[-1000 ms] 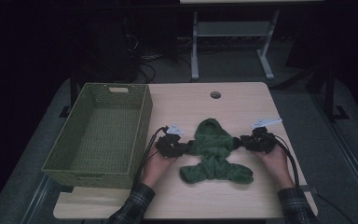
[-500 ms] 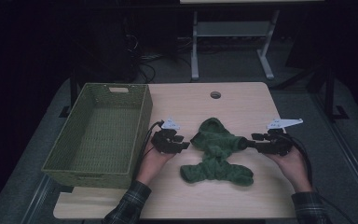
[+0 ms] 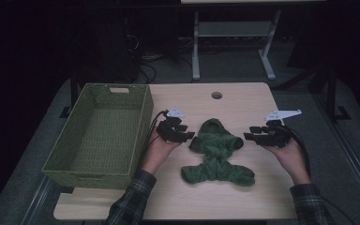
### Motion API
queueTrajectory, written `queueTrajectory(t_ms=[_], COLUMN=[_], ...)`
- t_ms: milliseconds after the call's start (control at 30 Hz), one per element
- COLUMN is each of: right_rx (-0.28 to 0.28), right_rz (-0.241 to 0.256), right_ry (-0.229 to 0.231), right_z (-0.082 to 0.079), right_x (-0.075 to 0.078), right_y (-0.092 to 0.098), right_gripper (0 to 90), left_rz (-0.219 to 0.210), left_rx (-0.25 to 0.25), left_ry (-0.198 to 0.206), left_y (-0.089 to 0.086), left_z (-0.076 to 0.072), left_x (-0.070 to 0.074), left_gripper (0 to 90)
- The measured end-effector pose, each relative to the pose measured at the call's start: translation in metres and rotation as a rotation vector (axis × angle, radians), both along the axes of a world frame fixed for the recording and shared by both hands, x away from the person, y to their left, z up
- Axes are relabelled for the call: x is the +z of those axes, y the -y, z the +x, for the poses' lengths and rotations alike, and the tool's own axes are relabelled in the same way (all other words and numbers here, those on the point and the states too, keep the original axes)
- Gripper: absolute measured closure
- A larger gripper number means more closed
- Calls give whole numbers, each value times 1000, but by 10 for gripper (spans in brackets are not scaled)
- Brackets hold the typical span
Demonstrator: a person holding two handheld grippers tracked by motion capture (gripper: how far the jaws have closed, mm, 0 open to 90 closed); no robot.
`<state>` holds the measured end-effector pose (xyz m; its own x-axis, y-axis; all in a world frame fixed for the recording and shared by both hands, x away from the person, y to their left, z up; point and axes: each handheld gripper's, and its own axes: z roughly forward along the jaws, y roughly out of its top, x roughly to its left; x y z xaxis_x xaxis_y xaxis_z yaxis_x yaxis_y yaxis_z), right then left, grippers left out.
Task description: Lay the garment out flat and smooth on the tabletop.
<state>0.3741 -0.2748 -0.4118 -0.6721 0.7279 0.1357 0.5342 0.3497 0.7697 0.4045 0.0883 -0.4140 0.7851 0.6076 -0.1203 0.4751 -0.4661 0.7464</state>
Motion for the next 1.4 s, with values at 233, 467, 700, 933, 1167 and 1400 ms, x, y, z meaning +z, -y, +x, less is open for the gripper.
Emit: queueTrajectory(t_ms=[233,467,700,933,1167,1400], right_rx=[15,34,46,61,68,44], right_rz=[-14,-31,-85,-125,-131,-86], right_ry=[-26,-81,-106,-133,-108,-50], right_z=[27,52,59,60,58,57], right_x=[-3,-20,-35,-52,-49,-30], right_y=[-21,-47,-57,-62,-62,-55], right_gripper=[566,581,598,733,848,856], left_rz=[5,-4,10,55,88,68], left_rx=[1,-4,-18,-40,-58,-12], left_ry=[-19,-77,-87,-105,-100,-8], left_y=[14,33,45,49,49,38], left_z=[30,53,52,52,50,49], left_x=[-14,-37,-46,-53,-48,-26], left_gripper=[531,523,519,659,867,884])
